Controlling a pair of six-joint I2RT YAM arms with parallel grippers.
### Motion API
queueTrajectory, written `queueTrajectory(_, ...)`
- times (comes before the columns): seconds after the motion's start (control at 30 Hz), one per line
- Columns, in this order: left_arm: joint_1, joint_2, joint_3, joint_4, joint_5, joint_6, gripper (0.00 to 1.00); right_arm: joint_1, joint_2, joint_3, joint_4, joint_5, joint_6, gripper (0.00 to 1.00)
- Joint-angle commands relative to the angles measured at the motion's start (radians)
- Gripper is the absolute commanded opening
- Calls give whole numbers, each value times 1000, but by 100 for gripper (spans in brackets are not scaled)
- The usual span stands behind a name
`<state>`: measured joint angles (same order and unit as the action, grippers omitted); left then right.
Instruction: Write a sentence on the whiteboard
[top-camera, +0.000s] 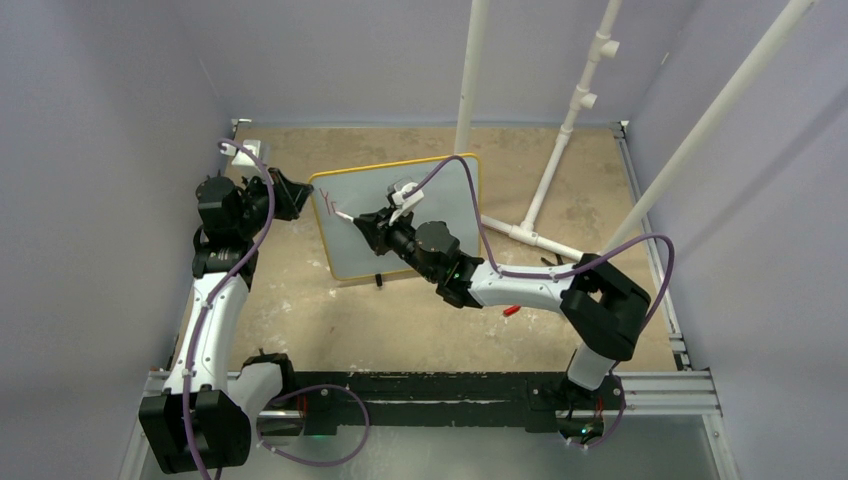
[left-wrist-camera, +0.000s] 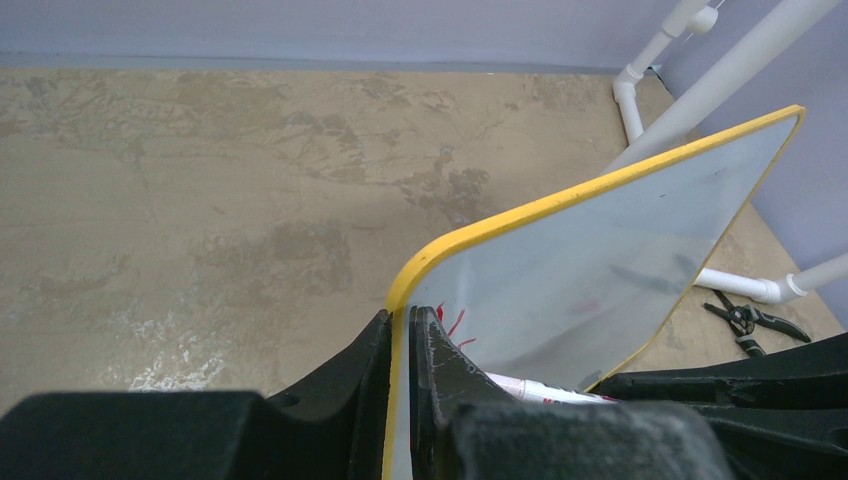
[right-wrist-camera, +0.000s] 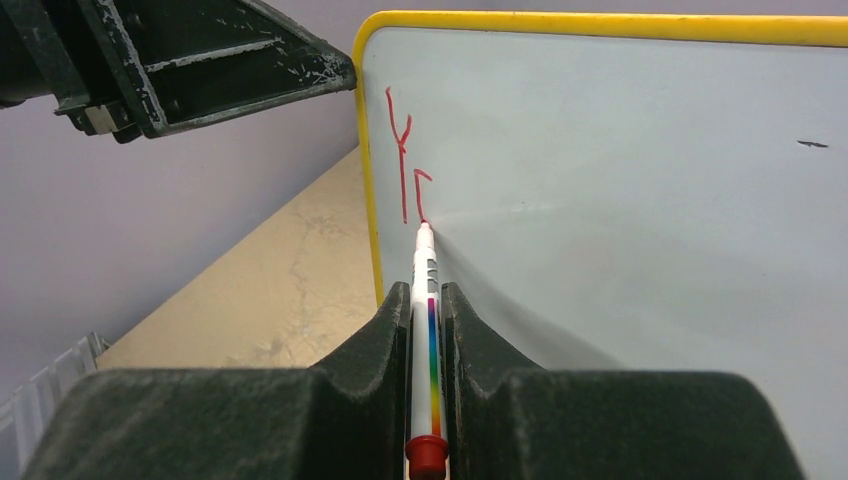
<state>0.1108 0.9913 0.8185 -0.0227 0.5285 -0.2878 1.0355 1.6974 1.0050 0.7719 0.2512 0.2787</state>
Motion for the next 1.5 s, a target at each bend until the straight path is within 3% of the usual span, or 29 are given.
queueTrajectory(0.0, 2, -3, -6, 43, 30, 0, 10, -5, -40, -4, 8, 68, -9, 0)
queueTrajectory(0.83, 3, 0, -10, 47, 36, -4, 10, -5, -10, 90, 27, 49, -47, 0)
queueTrajectory(0.93, 3, 0, -9, 47, 40, -4, 14, -5, -21, 81, 37, 38, -54, 0)
queueTrajectory(1.13, 3, 10, -10, 46, 41, -7, 32, -4, -81, 25, 75, -18, -58, 0)
queueTrajectory(1.47, 4, 29, -11, 53, 56, -12, 34, -6, -73, 26, 23, 17, -44, 0)
